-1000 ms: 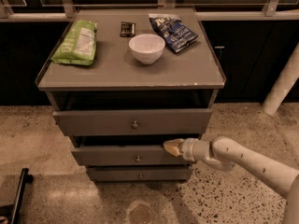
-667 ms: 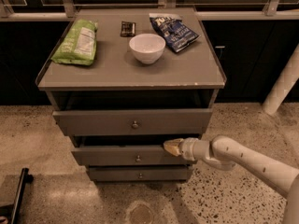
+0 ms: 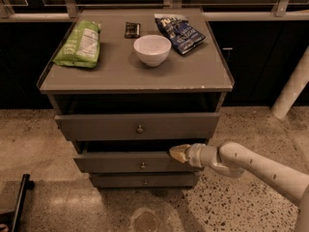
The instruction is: Open middle drawer
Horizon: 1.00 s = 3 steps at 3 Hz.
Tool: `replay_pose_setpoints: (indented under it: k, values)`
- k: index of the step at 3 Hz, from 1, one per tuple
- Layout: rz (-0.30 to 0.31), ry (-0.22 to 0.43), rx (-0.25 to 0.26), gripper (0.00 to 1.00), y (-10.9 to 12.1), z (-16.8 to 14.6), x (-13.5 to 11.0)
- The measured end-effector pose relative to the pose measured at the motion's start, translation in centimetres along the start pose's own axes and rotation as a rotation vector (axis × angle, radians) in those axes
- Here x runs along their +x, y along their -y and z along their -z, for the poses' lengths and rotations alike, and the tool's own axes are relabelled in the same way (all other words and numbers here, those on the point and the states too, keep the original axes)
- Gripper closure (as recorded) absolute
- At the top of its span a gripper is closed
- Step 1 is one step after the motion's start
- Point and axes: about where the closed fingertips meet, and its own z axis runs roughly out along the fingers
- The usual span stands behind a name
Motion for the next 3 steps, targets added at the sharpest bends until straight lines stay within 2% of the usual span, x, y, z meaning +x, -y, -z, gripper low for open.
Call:
replay_pose_setpoints:
  k: [1, 2, 3]
  values:
    - [-0.003, 0.002, 0.005, 1.00, 0.0, -0.2, 0.0]
    - [-0.023, 0.059, 0.091, 1.00, 1.2, 0.4, -0.9]
    - [-0.023, 0.058, 0.088, 1.00, 1.1, 0.3, -0.8]
